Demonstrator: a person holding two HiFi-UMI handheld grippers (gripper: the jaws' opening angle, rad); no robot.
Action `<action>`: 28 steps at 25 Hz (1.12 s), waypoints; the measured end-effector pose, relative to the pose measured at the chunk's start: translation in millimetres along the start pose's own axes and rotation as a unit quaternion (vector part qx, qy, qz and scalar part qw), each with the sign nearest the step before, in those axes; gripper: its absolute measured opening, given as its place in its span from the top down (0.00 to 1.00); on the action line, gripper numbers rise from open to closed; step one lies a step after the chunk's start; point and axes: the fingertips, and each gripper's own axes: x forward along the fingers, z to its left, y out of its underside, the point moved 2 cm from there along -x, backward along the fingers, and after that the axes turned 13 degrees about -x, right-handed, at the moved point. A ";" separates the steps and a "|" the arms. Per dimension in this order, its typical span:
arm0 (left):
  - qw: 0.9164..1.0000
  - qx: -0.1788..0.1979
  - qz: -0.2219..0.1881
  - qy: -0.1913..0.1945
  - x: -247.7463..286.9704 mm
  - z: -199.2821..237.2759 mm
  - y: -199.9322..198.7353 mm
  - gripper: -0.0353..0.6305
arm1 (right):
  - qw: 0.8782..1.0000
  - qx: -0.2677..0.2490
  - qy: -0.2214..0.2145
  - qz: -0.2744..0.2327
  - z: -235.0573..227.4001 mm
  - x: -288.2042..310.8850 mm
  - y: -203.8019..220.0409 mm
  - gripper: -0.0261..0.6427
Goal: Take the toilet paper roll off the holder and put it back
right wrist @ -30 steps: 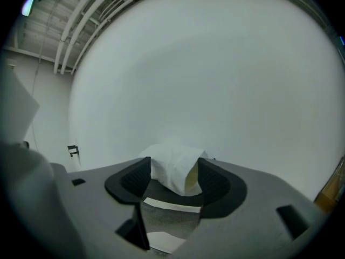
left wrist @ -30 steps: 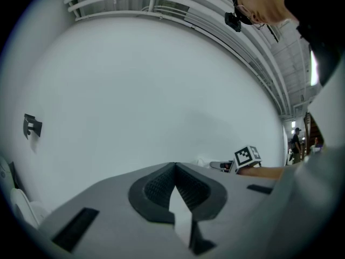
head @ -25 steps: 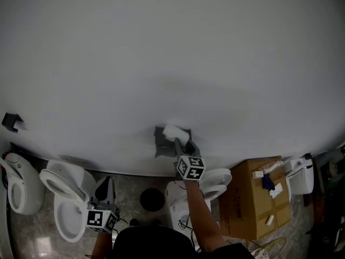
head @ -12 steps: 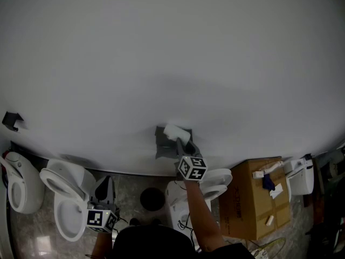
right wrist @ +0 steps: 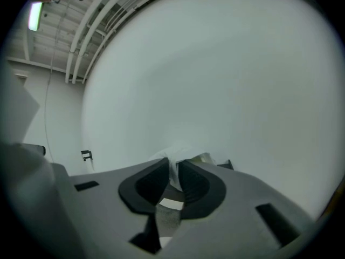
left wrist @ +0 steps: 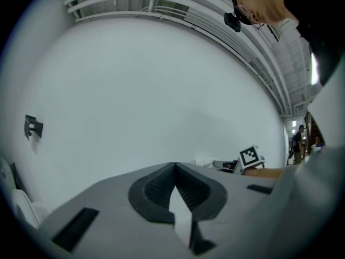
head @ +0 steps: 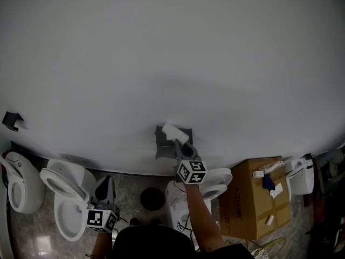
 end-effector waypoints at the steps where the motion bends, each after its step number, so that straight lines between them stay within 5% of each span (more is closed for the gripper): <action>1: 1.000 -0.001 0.002 0.000 -0.1 -0.5 -0.3 0.94 | 1.000 -0.001 -0.001 -0.003 1.4 -0.5 -1.0 0.88; 28: 1.000 0.009 -0.026 0.015 4.5 -1.2 4.0 0.94 | 0.996 -0.048 0.012 -0.079 1.0 -29.8 -68.1 0.90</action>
